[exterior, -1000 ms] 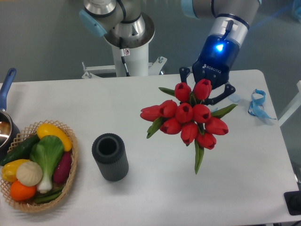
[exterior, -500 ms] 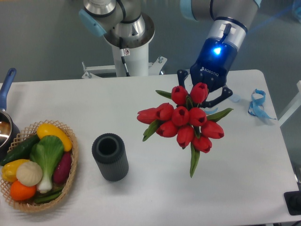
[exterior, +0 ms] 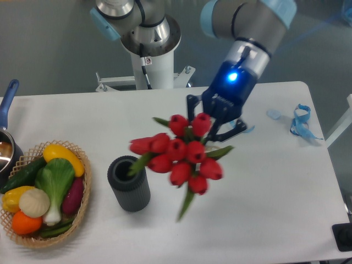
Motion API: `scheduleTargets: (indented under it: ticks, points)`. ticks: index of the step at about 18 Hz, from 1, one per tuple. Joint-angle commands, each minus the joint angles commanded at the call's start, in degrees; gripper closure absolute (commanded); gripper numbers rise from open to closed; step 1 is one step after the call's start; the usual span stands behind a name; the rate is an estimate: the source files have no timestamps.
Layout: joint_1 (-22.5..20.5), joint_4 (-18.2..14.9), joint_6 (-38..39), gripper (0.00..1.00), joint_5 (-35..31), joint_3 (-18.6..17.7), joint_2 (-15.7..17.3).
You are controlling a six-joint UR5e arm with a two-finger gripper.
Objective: Insert the flowers into the vase
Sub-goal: 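Raise the bouquet and position its stems above the vase opening, then lower the tulip stems down into the dark grey vase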
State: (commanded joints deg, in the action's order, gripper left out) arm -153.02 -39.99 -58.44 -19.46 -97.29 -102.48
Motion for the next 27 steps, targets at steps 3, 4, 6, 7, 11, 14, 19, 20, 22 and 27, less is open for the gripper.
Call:
scheduleTargets:
  ticks: [3, 4, 6, 7, 11, 14, 19, 20, 22, 27]
  points:
    - [0.1, 0.0, -5.0, 0.87, 9.1, -3.2, 0.1]
    - [0.1, 0.0, -7.6, 0.87, 12.2, -4.9, 0.1]
    - [0.2, 0.0, -13.1, 0.87, 17.7, -8.1, 0.1]
    - [0.4, 0.0, -14.6, 0.87, 19.3, -9.6, 0.1]
    - [1.8, 0.0, -16.2, 0.87, 21.0, -12.1, 0.9]
    - [2.7, 0.0, -16.2, 0.87, 21.0, -12.1, 1.0]
    - [3.8, -0.3, -16.2, 0.87, 20.9, -12.2, 0.7]
    - [4.0, -0.3, -16.2, 0.86, 20.9, -12.2, 0.1]
    - [5.0, -0.3, -16.2, 0.86, 20.7, -12.3, -1.0]
    - [5.7, -0.4, -16.2, 0.86, 20.1, -12.5, -3.8]
